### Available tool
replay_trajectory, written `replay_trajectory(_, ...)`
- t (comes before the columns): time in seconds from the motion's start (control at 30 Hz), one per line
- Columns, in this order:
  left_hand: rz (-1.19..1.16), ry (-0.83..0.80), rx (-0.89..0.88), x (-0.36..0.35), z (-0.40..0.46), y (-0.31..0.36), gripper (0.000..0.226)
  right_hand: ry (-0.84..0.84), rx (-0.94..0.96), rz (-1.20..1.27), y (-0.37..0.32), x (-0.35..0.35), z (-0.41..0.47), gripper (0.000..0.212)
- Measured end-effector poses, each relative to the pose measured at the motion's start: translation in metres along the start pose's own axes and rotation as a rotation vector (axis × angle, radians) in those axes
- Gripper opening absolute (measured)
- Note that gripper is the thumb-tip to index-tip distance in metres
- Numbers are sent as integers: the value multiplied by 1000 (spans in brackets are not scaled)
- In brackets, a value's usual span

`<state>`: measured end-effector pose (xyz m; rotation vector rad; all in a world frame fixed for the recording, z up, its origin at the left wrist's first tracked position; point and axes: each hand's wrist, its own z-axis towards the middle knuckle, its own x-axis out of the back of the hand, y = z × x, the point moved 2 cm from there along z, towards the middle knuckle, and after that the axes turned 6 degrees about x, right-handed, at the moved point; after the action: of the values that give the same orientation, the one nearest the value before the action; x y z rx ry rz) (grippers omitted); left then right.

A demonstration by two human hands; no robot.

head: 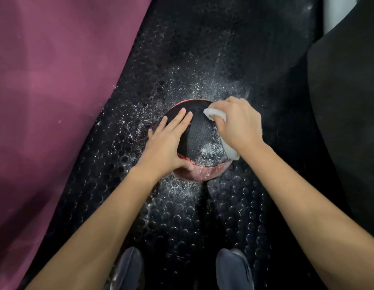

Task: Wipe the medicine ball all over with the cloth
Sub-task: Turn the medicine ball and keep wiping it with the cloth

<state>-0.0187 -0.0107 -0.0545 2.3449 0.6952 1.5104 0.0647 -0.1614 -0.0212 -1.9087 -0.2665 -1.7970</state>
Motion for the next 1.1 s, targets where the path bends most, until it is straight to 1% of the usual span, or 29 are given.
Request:
replay_trajectory(0.1, -90, -8, -19, 2, 7, 2, 133, 28, 2, -67, -3, 3, -4, 24)
replay_trajectory(0.23, -123, -3, -35, -3, 6, 5, 128, 80, 194, -116, -14, -2, -36, 20)
replay_trajectory(0.27, -121, -3, -42, -5, 5, 7, 127, 77, 207, -129, -10, 0, -33, 19)
replay_trajectory(0.4, -92, 13, -40, -9, 11, 16, 127, 106, 33, -80, -4, 3, -22, 19)
replay_trajectory(0.43, -87, 19, -38, -9, 14, 18, 128, 117, 45, -77, -6, 1, -28, 19)
replay_trajectory(0.53, -74, 16, -18, -7, 21, 22, 125, 140, 188, -113, -10, -4, -49, 22)
replay_trajectory(0.57, -69, 8, -14, -7, 22, 23, 125, 146, 188, -114, -5, -2, -45, 21)
replay_trajectory(0.7, -33, 30, -20, -11, 27, 28, 128, 165, 0, -101, 5, -1, -20, 19)
replay_trajectory(0.73, -39, 32, -9, -11, 30, 29, 128, 188, -3, -80, 3, -3, -25, 20)
replay_trajectory(0.83, -36, 40, 12, -7, 34, 31, 124, 246, 129, -77, -4, -11, -55, 22)
replay_trajectory(0.9, -8, 35, -5, -7, 35, 33, 126, 257, 166, -89, 1, -9, -58, 21)
replay_trajectory(1.03, 60, 15, -3, -11, 33, 38, 141, 299, 8, -86, 11, -4, -25, 21)
replay_trajectory(1.1, 55, 17, 18, -11, 34, 37, 141, 327, 2, -67, 7, -11, -33, 22)
